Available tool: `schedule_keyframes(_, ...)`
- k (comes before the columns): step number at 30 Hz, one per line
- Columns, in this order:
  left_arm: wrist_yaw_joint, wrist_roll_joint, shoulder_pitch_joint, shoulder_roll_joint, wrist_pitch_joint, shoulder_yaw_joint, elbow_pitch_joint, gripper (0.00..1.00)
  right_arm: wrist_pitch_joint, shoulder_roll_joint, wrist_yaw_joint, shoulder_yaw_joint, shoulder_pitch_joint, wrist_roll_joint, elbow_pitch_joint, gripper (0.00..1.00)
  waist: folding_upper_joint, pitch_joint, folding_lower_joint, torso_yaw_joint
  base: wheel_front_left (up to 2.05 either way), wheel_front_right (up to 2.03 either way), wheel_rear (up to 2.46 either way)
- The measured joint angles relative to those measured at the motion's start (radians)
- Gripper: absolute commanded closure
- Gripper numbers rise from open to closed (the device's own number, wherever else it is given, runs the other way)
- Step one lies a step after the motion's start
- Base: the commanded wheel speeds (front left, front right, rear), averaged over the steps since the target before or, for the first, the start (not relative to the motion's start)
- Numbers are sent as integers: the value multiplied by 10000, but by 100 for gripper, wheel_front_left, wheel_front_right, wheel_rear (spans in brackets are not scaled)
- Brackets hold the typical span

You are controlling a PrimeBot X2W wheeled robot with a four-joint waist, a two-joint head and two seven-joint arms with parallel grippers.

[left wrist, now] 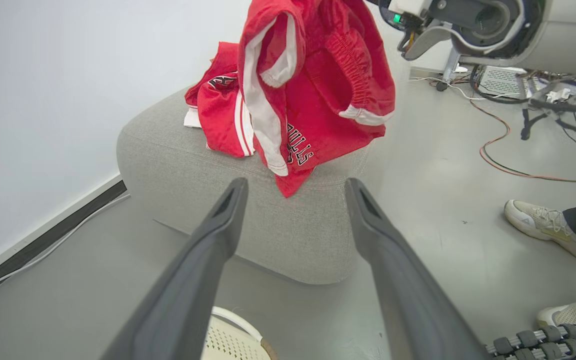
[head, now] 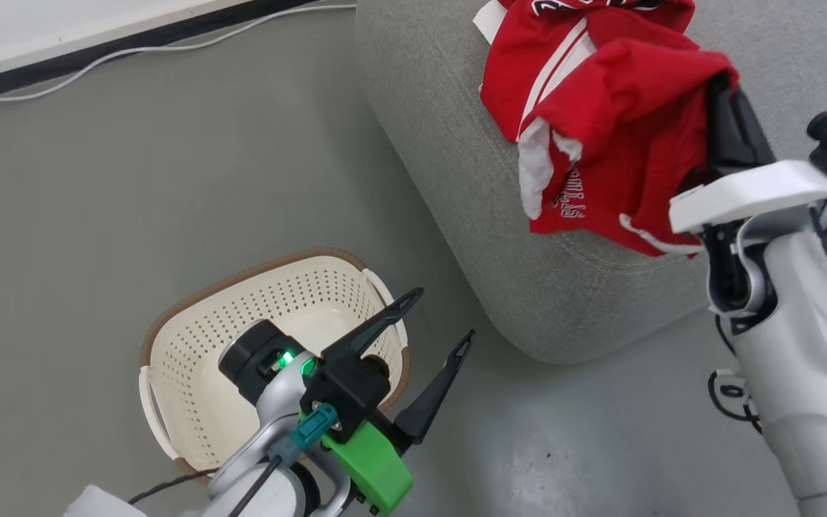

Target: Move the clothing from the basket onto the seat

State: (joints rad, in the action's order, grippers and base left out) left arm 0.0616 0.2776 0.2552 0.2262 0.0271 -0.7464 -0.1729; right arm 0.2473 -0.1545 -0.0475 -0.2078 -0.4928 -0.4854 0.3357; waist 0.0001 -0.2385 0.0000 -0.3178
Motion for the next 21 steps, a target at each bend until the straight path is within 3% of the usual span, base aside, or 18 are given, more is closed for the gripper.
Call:
schedule_keyframes(9, 10, -71, 394, 58, 88, 132, -224, 0, 46, -667, -165, 1034, -1693, -13, 102, 100, 0, -488, 0, 104, 0, 0, 0)
schedule_keyframes(21, 90, -86, 647, 38, 121, 46, -391, 0, 75, -1781, -259, 1691, -4204, 94, 763, 100, 0, -1104, 0, 557, 0, 0, 0)
